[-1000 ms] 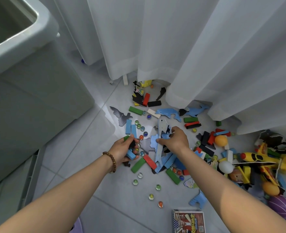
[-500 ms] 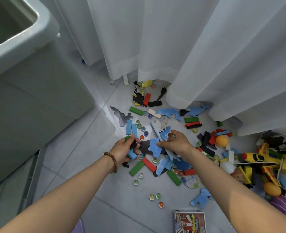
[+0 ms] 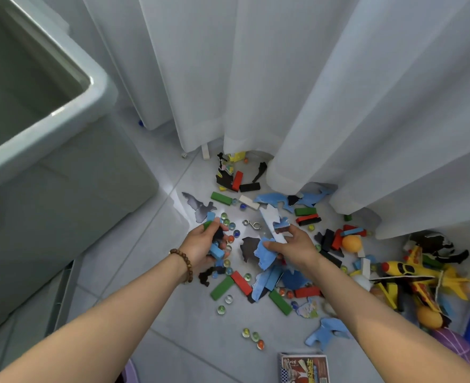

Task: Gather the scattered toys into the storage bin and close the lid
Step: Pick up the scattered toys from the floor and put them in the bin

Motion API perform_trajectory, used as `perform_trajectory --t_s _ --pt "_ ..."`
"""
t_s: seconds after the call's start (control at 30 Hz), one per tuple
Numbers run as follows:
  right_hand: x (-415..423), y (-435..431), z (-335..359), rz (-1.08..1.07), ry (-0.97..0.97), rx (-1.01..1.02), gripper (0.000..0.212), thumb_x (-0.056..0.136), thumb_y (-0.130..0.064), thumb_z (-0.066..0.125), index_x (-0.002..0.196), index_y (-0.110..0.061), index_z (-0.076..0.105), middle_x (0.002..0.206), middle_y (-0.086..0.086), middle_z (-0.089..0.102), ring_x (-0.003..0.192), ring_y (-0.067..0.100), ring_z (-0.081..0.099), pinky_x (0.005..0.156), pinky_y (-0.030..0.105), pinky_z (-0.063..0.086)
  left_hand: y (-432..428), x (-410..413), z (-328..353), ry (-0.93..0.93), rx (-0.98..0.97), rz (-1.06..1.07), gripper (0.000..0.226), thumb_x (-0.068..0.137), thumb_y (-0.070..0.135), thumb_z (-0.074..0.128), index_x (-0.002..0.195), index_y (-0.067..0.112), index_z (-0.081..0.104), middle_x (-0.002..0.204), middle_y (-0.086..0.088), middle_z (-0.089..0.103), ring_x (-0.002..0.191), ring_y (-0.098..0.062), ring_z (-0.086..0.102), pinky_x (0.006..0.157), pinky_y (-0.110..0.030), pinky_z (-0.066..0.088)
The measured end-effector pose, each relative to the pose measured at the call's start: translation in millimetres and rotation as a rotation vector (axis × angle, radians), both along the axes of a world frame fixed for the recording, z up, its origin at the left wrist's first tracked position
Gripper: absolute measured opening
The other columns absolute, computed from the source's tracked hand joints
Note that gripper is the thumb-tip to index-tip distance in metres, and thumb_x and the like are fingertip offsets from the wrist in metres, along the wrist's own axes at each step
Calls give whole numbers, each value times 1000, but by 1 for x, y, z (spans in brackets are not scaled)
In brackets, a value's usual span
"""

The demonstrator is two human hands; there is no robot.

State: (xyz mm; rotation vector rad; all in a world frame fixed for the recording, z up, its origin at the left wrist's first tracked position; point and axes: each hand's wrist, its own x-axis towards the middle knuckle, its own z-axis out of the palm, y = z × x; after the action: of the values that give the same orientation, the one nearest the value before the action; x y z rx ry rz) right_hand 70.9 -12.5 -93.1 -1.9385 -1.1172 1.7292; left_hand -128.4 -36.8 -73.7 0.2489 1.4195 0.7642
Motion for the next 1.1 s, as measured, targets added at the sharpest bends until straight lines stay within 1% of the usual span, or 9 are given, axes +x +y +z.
perform_trajectory --t_s 0.1,0.27,0.5,0.67,0.73,0.8,0.87,0.93,1.1 --pt "8 4 41 60 -17 55 27 78 -8 74 92 -17 53 91 10 64 66 16 58 55 23 49 5 -5 38 30 45 -73 28 96 35 45 86 12 59 79 -5 57 60 -13 53 55 -28 57" --pt "-1 12 146 101 -44 213 29 79 -9 73 100 -11 52 82 5 65 63 10 60 49 14 49 14 -27 132 41 185 -100 28 95 34 47 86 10 59 79 -6 58 57 -13 53 53 -28 55" --pt "-94 20 298 260 -6 449 39 76 -18 76 110 -21 55 98 -1 67 88 14 65 76 29 56 -4 -117 274 96 425 -11 28 95 33 48 83 10 59 70 -4 58 53 -14 52 49 -26 54" --pt "-220 24 344 456 158 512 38 77 -16 75 110 -15 56 102 2 64 79 13 62 58 17 50 -33 -215 302 238 429 120 31 95 36 48 81 11 61 75 -5 59 51 -13 54 54 -29 56" --pt "-271 26 337 522 174 518 38 76 -14 76 108 -11 55 103 5 62 79 14 60 55 16 50 -42 -248 295 293 391 165 31 93 38 50 83 12 63 82 -5 61 59 -16 55 65 -35 58" --pt "-316 27 322 536 146 534 39 76 -15 76 108 -11 54 105 4 60 81 14 59 55 14 50 -48 -277 281 402 371 219 28 92 41 52 95 16 64 104 -6 64 79 -19 59 80 -41 55" --pt "-346 28 304 564 7 588 42 78 -19 74 113 -14 51 106 1 57 92 16 59 75 20 53 -54 -303 266 624 335 176 42 91 46 49 123 19 55 133 -5 53 111 -19 54 98 -37 43" --pt "-355 29 284 656 -148 667 50 83 -24 69 127 -18 46 123 0 53 114 18 53 93 29 46 -62 -319 254 789 268 93 61 91 51 45 141 17 36 147 -4 38 131 -21 40 107 -33 32" --pt "-305 31 260 747 -257 808 48 88 -28 61 133 -21 44 139 -6 42 126 12 43 99 21 34 -62 -316 241 1017 239 -159 67 92 53 43 145 15 28 152 -4 30 139 -23 28 114 -38 27"
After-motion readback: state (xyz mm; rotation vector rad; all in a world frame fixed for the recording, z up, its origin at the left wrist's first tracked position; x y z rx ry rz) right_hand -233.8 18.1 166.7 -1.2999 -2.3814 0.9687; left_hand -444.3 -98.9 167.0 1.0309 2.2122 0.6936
